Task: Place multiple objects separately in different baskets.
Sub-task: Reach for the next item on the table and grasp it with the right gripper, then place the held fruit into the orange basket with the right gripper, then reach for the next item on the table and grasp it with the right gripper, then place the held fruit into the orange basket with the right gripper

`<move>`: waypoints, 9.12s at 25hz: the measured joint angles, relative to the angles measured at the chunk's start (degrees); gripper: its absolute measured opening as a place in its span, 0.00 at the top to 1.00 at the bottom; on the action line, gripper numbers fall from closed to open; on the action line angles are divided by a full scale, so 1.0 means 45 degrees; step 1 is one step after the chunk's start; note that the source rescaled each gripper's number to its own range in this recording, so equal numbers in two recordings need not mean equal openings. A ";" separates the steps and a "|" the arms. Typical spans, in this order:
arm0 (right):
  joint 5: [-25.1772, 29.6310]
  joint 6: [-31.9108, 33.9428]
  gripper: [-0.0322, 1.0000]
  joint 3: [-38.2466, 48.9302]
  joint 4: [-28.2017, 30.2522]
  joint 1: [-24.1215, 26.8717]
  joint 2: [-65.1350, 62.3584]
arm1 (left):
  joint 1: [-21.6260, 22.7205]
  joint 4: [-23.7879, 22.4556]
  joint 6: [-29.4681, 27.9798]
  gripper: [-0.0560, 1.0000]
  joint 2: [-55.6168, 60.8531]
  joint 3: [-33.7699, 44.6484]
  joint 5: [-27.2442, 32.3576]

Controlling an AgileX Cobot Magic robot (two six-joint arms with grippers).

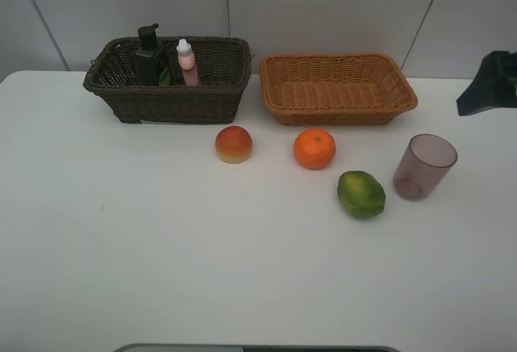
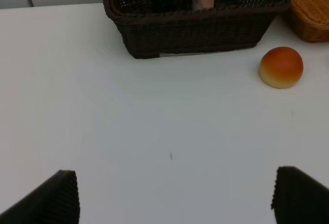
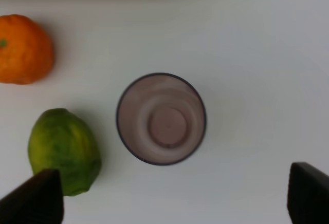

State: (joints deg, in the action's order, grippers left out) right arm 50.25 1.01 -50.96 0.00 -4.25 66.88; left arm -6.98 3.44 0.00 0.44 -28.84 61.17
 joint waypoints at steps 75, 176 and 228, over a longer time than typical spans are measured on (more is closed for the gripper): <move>-0.2661 -0.0422 0.41 -0.1263 0.1777 -0.4874 0.9921 | 0.0000 -0.0002 0.0000 0.05 0.0000 0.0000 0.0000; -0.0313 0.6587 0.00 -0.7180 0.2622 -0.5483 1.0736 | 0.0000 -0.0002 0.0000 0.05 0.0000 0.0000 0.0000; -0.4500 0.8950 0.29 -0.4809 0.4316 -0.5313 1.2162 | 0.0000 -0.0002 0.0000 0.05 0.0000 0.0000 0.0000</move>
State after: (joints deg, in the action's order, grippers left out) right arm 30.00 41.28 -72.60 19.42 -28.16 121.60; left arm -6.98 3.43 0.00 0.44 -28.84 61.17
